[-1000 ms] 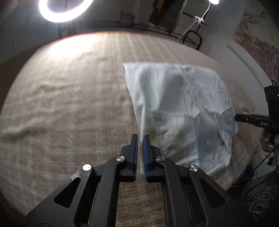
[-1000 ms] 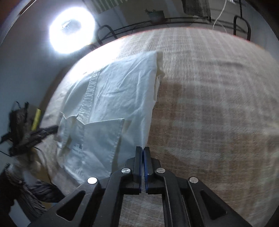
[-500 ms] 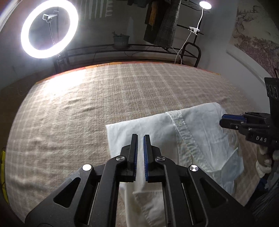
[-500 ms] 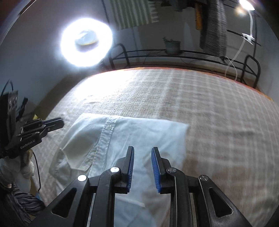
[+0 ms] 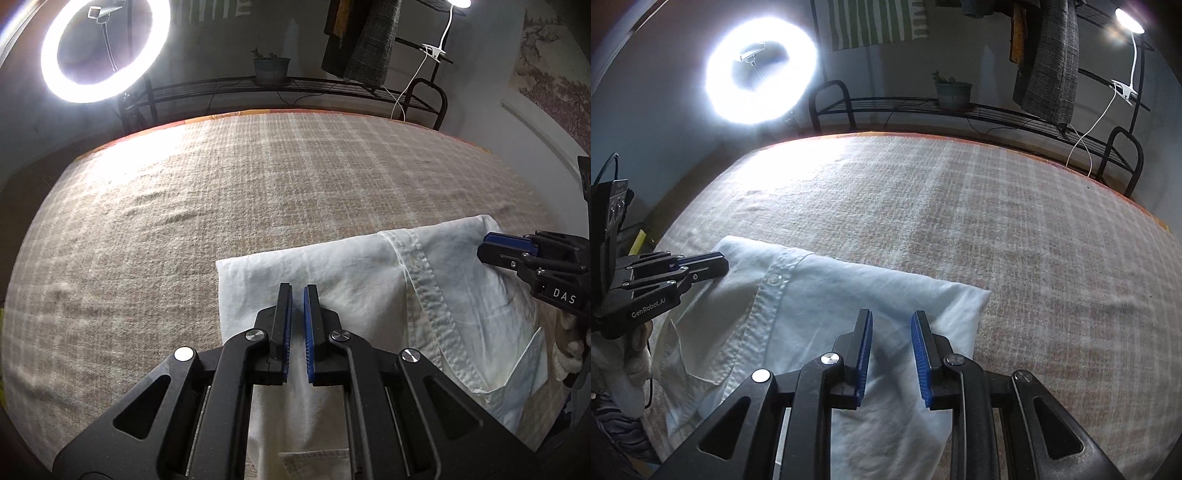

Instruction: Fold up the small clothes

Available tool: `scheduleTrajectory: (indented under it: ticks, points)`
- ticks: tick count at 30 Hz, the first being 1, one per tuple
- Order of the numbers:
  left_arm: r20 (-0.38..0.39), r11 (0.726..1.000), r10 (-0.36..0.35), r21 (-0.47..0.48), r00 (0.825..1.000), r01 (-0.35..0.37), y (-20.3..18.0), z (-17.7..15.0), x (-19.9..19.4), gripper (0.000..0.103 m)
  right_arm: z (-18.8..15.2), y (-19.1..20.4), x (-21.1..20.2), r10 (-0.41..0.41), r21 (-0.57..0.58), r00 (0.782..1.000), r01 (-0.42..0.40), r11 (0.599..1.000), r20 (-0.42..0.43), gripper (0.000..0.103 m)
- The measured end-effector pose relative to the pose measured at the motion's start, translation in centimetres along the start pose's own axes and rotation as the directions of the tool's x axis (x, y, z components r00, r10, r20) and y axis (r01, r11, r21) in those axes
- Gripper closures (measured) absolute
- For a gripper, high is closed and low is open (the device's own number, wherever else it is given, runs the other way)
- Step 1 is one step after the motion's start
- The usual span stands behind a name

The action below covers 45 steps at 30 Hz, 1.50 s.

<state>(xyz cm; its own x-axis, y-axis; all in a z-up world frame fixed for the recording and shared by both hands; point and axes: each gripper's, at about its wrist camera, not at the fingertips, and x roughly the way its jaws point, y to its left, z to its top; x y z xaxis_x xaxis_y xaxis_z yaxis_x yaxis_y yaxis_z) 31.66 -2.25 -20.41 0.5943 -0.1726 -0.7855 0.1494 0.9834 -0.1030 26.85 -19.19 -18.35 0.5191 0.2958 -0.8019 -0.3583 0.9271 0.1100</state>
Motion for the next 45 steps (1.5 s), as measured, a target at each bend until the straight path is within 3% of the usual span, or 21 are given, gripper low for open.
scheduleTrajectory:
  ticks: [5,19,25,27,31,33,36,38,41,43,45]
  points:
    - [0.022,0.999,0.035,0.039,0.999,-0.036,-0.7,-0.3,-0.3,0.099,-0.2,-0.5,0.6,0.005,0.001,1.0,-0.005,1.0,-0.001,0.081]
    - [0.017,0.998,0.032,0.054,0.999,-0.032,-0.9,-0.7,0.2,0.099,-0.2,-0.7,1.4,0.003,-0.004,1.0,-0.003,1.0,-0.006,0.081]
    - [-0.011,1.0,-0.012,-0.006,1.0,0.012,0.6,-0.6,1.3,0.099,-0.3,-1.0,1.8,0.002,-0.003,1.0,-0.002,1.0,-0.01,0.081]
    - [-0.056,0.998,-0.052,-0.04,0.997,0.05,1.3,-0.6,2.3,0.099,-0.3,-1.2,2.0,-0.004,-0.004,1.0,0.004,1.0,-0.013,0.081]
    - [-0.06,0.987,-0.133,-0.104,0.989,0.126,3.2,-0.6,2.9,0.097,-0.6,-2.4,3.2,0.001,0.032,0.999,0.001,0.999,-0.048,0.081]
    - [-0.054,0.989,-0.117,-0.102,0.992,0.112,3.7,-0.7,2.2,0.099,-0.7,-2.8,3.1,0.012,0.042,0.999,-0.01,0.999,-0.048,0.081]
    - [-0.047,0.991,-0.076,-0.113,0.996,0.071,4.9,-1.3,0.3,0.099,-1.0,-3.3,2.3,-0.037,0.025,0.997,0.039,0.999,-0.067,0.08]
    - [-0.037,0.979,-0.095,-0.187,0.995,0.086,6.6,-1.9,-1.3,0.089,-1.4,-4.6,1.2,-0.067,0.063,0.994,0.072,0.995,-0.081,0.078]
    - [-0.024,0.923,-0.19,-0.345,0.981,0.171,9.2,-3.3,-3.0,0.055,-2.1,-7.6,-1.6,0.027,0.217,0.998,-0.014,0.976,-0.059,0.069]
    - [-0.022,0.868,-0.265,-0.441,0.964,0.228,10.4,-4.7,-3.4,0.052,-2.6,-8.6,-2.9,0.114,0.288,0.993,-0.1,0.952,-0.033,0.049]
    - [-0.038,0.818,-0.335,-0.508,0.942,0.271,10.8,-5.6,-2.9,0.052,-3.3,-9.0,-3.6,0.201,0.323,0.979,-0.184,0.928,-0.019,0.042]
